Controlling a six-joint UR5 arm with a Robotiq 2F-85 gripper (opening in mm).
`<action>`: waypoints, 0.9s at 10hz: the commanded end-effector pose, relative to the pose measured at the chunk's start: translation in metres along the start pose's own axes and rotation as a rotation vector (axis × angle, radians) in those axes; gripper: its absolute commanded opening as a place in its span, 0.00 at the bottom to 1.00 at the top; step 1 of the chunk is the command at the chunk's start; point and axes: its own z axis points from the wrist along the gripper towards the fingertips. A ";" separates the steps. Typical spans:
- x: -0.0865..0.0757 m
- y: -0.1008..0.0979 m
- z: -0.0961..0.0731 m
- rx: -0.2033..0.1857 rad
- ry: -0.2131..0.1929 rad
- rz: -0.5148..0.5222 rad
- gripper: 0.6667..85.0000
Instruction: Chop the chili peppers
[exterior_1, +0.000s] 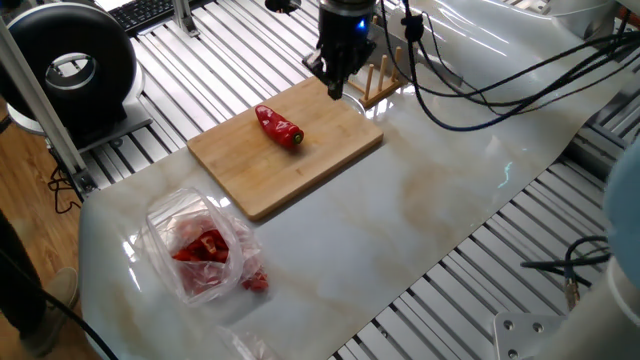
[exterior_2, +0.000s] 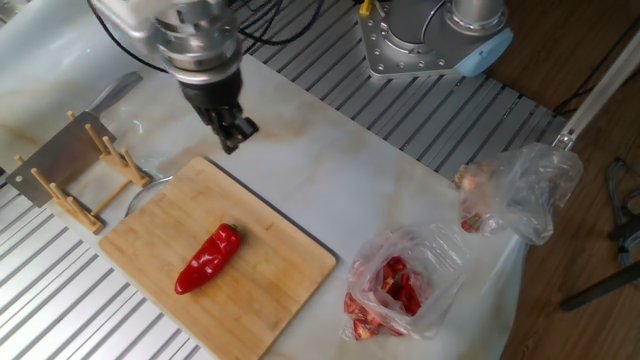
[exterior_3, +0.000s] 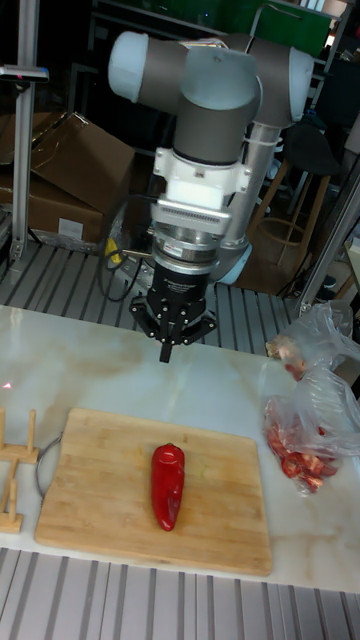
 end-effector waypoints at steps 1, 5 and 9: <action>-0.029 -0.038 -0.020 -0.019 0.007 -0.018 0.01; -0.047 -0.097 -0.024 0.001 0.001 -0.106 0.01; -0.048 -0.098 -0.021 -0.009 -0.001 -0.095 0.01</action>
